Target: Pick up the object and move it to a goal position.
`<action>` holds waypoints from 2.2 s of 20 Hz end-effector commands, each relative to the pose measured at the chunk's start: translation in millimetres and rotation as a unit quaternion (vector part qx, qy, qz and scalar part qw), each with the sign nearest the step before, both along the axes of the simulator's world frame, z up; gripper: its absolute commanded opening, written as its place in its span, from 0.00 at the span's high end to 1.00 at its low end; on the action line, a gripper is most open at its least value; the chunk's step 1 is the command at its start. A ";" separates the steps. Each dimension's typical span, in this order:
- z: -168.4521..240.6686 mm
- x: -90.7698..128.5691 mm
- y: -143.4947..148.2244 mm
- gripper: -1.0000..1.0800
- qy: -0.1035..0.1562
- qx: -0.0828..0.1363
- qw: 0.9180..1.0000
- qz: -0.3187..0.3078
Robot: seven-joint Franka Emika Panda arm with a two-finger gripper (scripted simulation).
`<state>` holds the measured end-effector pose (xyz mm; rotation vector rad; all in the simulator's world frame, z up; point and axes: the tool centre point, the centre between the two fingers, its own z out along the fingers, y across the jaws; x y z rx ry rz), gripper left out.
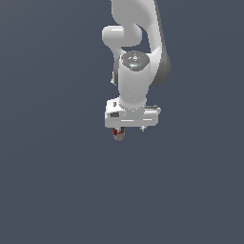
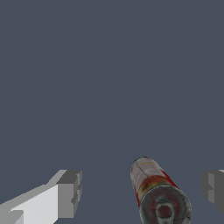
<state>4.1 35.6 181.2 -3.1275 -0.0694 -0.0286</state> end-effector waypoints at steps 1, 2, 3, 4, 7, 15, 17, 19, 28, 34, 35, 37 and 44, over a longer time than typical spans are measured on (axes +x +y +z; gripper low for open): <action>0.0 0.0 0.0 0.04 0.000 0.000 1.000 0.000; 0.1 0.0 -0.3 0.04 0.000 0.000 1.000 0.000; 0.2 -0.1 -1.7 0.04 0.000 0.001 1.000 -0.002; 0.5 -0.3 -3.7 0.04 0.000 0.001 1.000 -0.005; 2.4 -0.8 -14.3 0.04 0.000 0.006 1.000 -0.019; 5.4 0.1 -22.7 0.04 -0.001 0.010 0.999 -0.033; 3.5 -1.8 -23.3 0.04 0.000 0.009 0.999 -0.031; 0.6 -5.0 -24.9 0.04 0.000 0.008 1.000 -0.028; -25.0 -36.2 -38.4 0.04 0.004 0.001 1.000 -0.004; -43.7 -62.9 -47.7 0.04 0.007 -0.005 1.000 0.016; -45.9 -66.1 -48.7 0.04 0.007 -0.005 1.000 0.018; -49.3 -71.6 -50.3 0.04 0.008 -0.006 1.000 0.022; -53.2 -77.6 -52.1 0.04 0.009 -0.007 1.000 0.026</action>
